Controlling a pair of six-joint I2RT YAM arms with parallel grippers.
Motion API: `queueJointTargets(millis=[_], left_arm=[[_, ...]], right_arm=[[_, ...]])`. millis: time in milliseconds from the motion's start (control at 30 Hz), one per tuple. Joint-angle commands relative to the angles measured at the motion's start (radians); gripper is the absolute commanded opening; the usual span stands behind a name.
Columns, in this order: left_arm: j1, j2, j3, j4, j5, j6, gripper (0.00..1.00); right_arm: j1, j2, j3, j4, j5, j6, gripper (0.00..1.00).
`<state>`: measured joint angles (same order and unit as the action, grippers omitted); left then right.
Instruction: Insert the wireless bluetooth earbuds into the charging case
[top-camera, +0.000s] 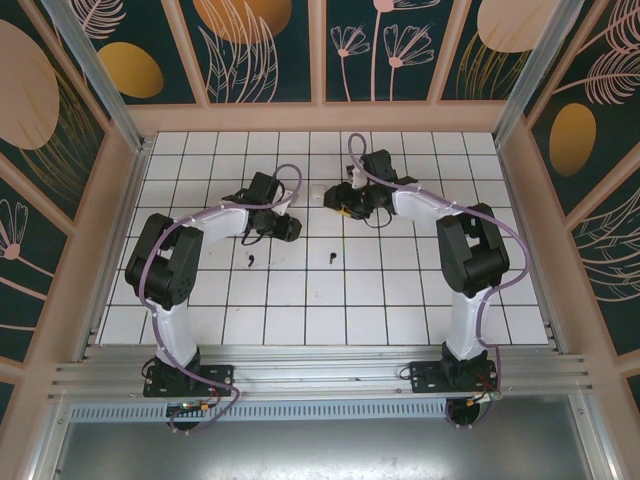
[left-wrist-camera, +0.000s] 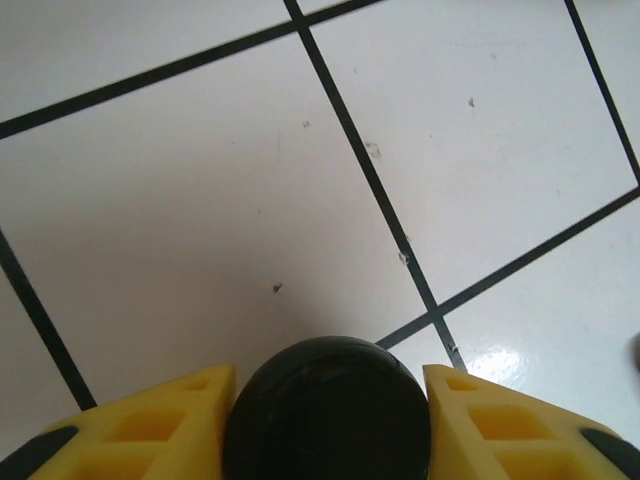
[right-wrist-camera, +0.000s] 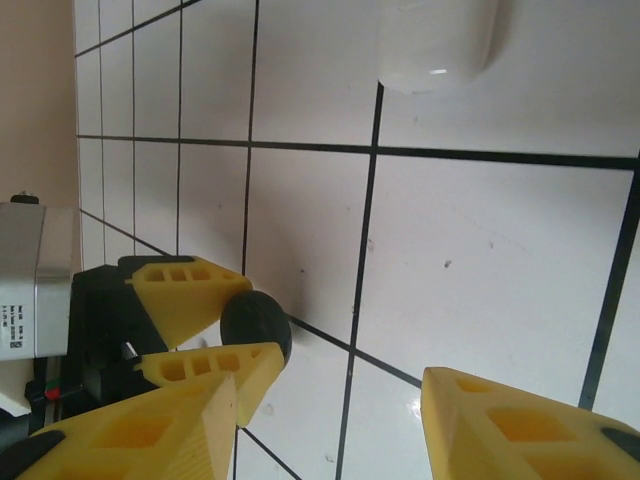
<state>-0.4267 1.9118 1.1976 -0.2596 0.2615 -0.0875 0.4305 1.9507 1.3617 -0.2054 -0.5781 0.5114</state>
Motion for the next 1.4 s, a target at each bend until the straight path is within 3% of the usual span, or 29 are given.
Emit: queueJointTargets(millis=[0, 233, 633, 800, 933, 1067, 1233, 1267, 1367], left_arm=[[-0.001, -0.036, -0.015, -0.031, 0.042, 0.071, 0.45], [0.0, -0.023, -0.001, -0.039, 0.039, 0.088, 0.48], [0.003, -0.089, -0.018, 0.013, 0.014, 0.041, 0.66], [0.085, -0.174, -0.093, 0.06, -0.001, -0.135, 0.66], [0.194, -0.284, -0.231, 0.132, 0.082, -0.295, 0.66], [0.235, -0.354, -0.322, 0.141, 0.134, -0.344, 0.66], [0.255, -0.415, -0.398, 0.174, 0.156, -0.383, 0.66], [0.261, -0.423, -0.41, 0.186, 0.16, -0.393, 0.66], [0.284, -0.439, -0.436, 0.221, 0.181, -0.415, 0.66]], right_arm=[[-0.003, -0.045, -0.027, 0.027, -0.029, 0.011, 0.51], [-0.002, -0.043, -0.029, 0.01, -0.023, -0.008, 0.51], [0.003, -0.003, 0.085, -0.127, -0.018, -0.197, 0.49], [0.049, 0.024, 0.153, -0.201, -0.033, -0.433, 0.54], [0.146, 0.067, 0.236, -0.323, 0.153, -0.669, 0.57], [0.25, 0.119, 0.277, -0.372, 0.319, -0.856, 0.62], [0.283, 0.196, 0.382, -0.412, 0.286, -0.966, 0.68], [0.287, 0.22, 0.416, -0.432, 0.286, -0.981, 0.76], [0.3, 0.288, 0.507, -0.498, 0.307, -1.019, 0.8]])
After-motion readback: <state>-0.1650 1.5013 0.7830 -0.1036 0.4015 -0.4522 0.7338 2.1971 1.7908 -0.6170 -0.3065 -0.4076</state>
